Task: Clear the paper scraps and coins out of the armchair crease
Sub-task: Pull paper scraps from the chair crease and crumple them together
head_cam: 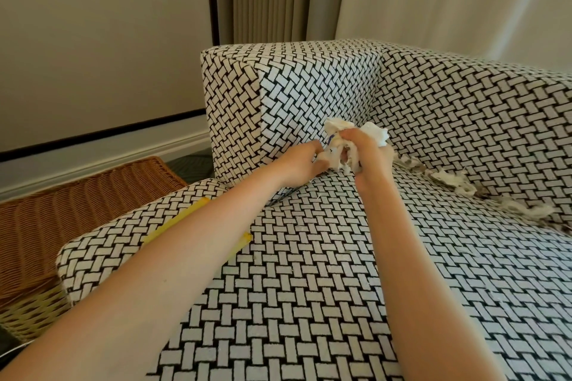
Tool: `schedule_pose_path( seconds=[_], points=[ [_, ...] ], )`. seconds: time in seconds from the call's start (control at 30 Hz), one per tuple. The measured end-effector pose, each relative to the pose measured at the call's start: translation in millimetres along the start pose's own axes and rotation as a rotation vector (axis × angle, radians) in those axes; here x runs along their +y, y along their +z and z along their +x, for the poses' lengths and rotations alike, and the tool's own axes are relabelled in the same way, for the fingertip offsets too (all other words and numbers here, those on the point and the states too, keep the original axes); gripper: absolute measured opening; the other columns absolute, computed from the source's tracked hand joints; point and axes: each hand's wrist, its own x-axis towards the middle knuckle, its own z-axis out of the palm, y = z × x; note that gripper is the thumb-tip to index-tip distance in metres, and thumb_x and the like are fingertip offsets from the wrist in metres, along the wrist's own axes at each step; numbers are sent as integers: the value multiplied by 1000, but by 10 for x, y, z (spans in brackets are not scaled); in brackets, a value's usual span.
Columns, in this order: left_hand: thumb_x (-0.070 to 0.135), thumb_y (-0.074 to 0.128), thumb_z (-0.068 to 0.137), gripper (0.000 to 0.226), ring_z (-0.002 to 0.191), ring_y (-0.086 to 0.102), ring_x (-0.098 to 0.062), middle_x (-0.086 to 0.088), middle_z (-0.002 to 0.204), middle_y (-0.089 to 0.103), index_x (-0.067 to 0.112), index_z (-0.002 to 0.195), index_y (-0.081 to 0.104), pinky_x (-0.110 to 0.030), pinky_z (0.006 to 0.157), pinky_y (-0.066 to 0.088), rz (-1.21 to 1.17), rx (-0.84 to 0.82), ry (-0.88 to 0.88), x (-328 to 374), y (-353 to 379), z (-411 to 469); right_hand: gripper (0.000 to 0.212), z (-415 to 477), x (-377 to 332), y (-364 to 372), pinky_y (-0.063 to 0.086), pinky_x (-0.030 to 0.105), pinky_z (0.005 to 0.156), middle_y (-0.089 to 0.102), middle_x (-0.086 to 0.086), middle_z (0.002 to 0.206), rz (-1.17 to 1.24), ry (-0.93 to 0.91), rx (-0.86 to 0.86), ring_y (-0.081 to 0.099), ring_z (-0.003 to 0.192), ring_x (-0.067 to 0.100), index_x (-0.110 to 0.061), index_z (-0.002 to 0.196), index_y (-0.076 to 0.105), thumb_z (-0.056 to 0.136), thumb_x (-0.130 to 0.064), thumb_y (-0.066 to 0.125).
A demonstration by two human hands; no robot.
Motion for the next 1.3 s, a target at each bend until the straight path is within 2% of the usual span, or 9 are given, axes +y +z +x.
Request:
schedule_pose_path(
  seconds=[0.1,0.2,0.37,0.53,0.77,0.97,1.13,1.23,1.3],
  points=[
    [27,47,94,27,92,58,-21,-7,109,60,11,116,48,-36,78,48,-110,27,11,43,30,45,19,-6,-34,3,52,27,61,59,8,78,46,23,-25,59,64,17,-4,83,49,77,1,66],
    [24,46,95,12,67,45,-6,0,90,53,13,100,47,-21,55,35,-115,91,10,47,-10,64,16,3,-54,-11,49,25,59,58,6,73,61,28,-23,57,61,15,-5,80,50,77,1,65],
    [23,48,94,12,82,56,-22,-9,96,60,13,88,45,-31,70,46,-171,190,53,40,-61,108,13,32,-121,42,43,24,57,57,5,68,92,8,-54,53,58,14,-6,77,53,77,1,64],
    [22,50,93,14,68,46,-9,7,80,52,14,84,44,-19,55,32,-215,278,80,77,-173,119,12,63,-205,105,40,23,57,57,4,71,66,4,-81,49,61,13,-5,78,56,74,-2,67],
    [15,59,89,21,82,67,-19,-11,94,68,18,73,47,-27,76,56,-458,296,67,139,-233,148,28,192,-232,43,46,19,48,57,6,74,-23,151,-53,51,56,10,0,101,55,76,-5,65],
    [10,59,89,20,84,70,-28,-17,93,69,16,71,51,-42,81,57,-539,334,40,138,-268,151,22,214,-202,-7,45,20,47,58,8,77,-146,221,-116,48,55,11,-4,94,56,74,-10,64],
    [11,59,88,19,88,69,-27,-14,92,67,16,71,51,-42,82,56,-561,338,73,252,-394,143,32,214,-287,10,47,28,70,57,14,97,21,250,-297,53,78,20,-2,108,56,77,-10,53],
    [13,61,87,19,85,69,-29,-12,86,68,17,70,53,-46,84,55,-563,350,79,259,-449,171,34,221,-322,26,50,46,85,55,17,107,38,261,-345,57,89,25,-6,110,55,77,-13,52],
    [11,62,86,20,78,69,-27,-6,77,66,17,70,53,-43,82,56,-571,355,75,252,-464,150,39,184,-329,55,54,40,74,56,18,111,45,279,-353,59,88,24,-6,113,55,75,-13,54]
  ],
)
